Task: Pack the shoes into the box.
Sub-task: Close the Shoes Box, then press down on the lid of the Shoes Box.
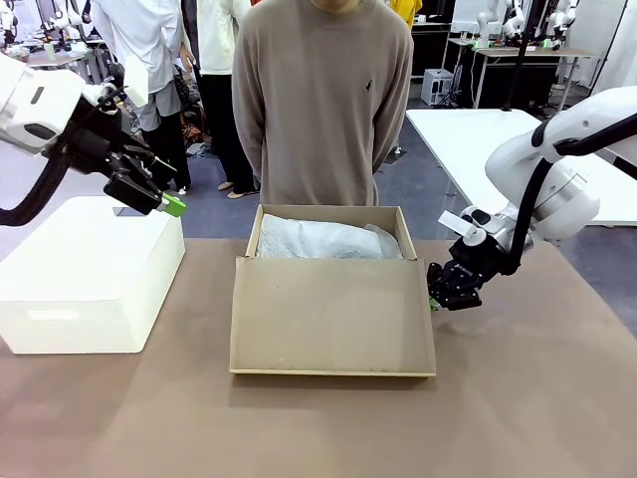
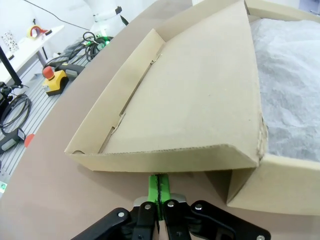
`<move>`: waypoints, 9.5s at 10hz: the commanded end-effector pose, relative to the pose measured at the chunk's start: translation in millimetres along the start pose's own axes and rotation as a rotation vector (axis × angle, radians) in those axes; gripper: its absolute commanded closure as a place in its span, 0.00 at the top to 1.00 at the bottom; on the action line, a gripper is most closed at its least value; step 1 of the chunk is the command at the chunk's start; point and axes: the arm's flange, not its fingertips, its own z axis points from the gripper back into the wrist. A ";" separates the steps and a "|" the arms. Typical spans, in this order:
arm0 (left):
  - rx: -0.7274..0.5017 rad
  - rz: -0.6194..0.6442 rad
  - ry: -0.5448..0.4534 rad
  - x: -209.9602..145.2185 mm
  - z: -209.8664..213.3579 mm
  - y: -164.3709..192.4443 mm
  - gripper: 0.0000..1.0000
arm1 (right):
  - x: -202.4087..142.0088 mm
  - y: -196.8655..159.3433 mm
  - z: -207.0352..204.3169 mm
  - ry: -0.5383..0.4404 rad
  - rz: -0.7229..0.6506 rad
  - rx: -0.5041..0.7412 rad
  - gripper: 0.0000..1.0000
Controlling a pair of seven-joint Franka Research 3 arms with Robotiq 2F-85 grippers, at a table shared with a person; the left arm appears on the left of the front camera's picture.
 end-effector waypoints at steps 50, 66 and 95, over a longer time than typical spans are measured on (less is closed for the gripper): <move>0.000 0.000 0.000 0.3 0.2 0.1 0.94 | 115.6 36.5 178.5 0.063 -0.262 -0.328 0.87; 0.059 0.321 0.226 74.1 -85.3 41.8 0.00 | 149.5 113.2 147.2 0.353 -0.424 -0.578 0.97; 0.126 0.779 0.371 140.4 -259.9 102.0 0.00 | 213.1 183.1 112.3 0.207 -0.710 -0.928 0.97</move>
